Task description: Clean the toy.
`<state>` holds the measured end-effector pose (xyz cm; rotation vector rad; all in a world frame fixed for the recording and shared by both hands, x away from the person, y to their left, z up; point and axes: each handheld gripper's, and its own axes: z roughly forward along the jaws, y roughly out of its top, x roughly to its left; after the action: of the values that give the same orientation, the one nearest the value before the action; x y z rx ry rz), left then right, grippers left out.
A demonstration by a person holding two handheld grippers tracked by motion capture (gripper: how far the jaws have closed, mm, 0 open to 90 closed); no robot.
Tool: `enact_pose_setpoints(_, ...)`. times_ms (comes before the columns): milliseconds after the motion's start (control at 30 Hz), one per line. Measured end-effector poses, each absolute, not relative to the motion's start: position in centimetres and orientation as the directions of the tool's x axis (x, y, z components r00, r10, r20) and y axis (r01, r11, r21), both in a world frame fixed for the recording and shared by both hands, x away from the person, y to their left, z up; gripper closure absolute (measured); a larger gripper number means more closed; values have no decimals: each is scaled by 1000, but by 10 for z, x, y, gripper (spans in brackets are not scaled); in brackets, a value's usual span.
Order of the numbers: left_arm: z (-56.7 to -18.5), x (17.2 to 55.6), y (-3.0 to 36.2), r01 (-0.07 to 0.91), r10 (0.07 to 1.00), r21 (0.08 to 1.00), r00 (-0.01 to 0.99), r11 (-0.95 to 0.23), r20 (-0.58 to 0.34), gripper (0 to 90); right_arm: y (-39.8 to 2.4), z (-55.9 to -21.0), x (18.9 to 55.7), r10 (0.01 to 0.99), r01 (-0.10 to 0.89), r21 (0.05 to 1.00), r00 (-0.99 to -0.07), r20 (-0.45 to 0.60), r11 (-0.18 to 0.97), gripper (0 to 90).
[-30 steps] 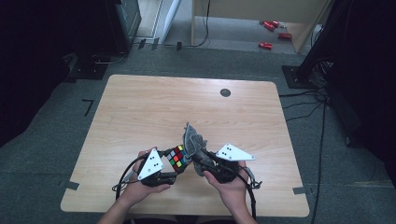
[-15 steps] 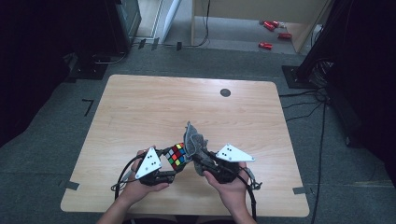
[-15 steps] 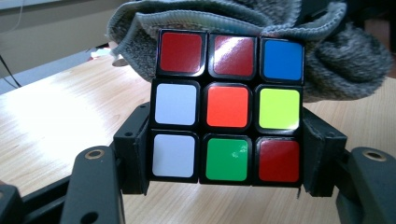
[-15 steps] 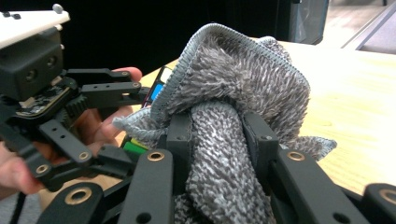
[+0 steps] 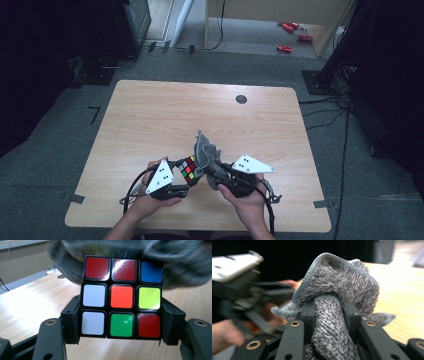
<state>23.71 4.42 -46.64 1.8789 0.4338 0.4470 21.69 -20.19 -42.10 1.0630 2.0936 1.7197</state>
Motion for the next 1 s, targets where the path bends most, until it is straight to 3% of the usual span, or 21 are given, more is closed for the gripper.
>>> enact_pose_setpoints(167, -463, 230, 43, 31, 477, 950, 870, -310, 127, 342, -201, -421, 216, 697, 359, 931, -684, 216, 64, 689)
enact_pose_setpoints(267, -462, 230, 44, 26, 469, 953, 874, -301, 125, 342, -210, -428, 221, 713, 402, 915, -648, 267, 23, 688)
enact_pose_setpoints(500, -464, 232, 44, 36, 481, 949, 868, -312, 126, 342, -194, -414, 209, 657, 333, 941, -722, 216, 56, 687)
enact_pose_setpoints(667, -465, 233, 42, 47, 495, 941, 859, -334, 132, 342, -205, -427, 218, 721, 378, 924, -655, 226, 54, 687)
enact_pose_setpoints(733, -467, 235, 39, 72, 510, 921, 848, -382, 145, 343, -200, -423, 212, 731, 326, 940, -665, 151, 102, 687)
enact_pose_setpoints(867, -470, 236, 30, 128, 529, 872, 832, -472, 164, 343, -165, -415, 193, 689, 166, 929, -715, -118, 331, 685)
enact_pose_setpoints(1000, -468, 234, 21, 145, 528, 828, 825, -541, 201, 343, -151, -431, 190, 662, 131, 893, -718, -215, 431, 685)
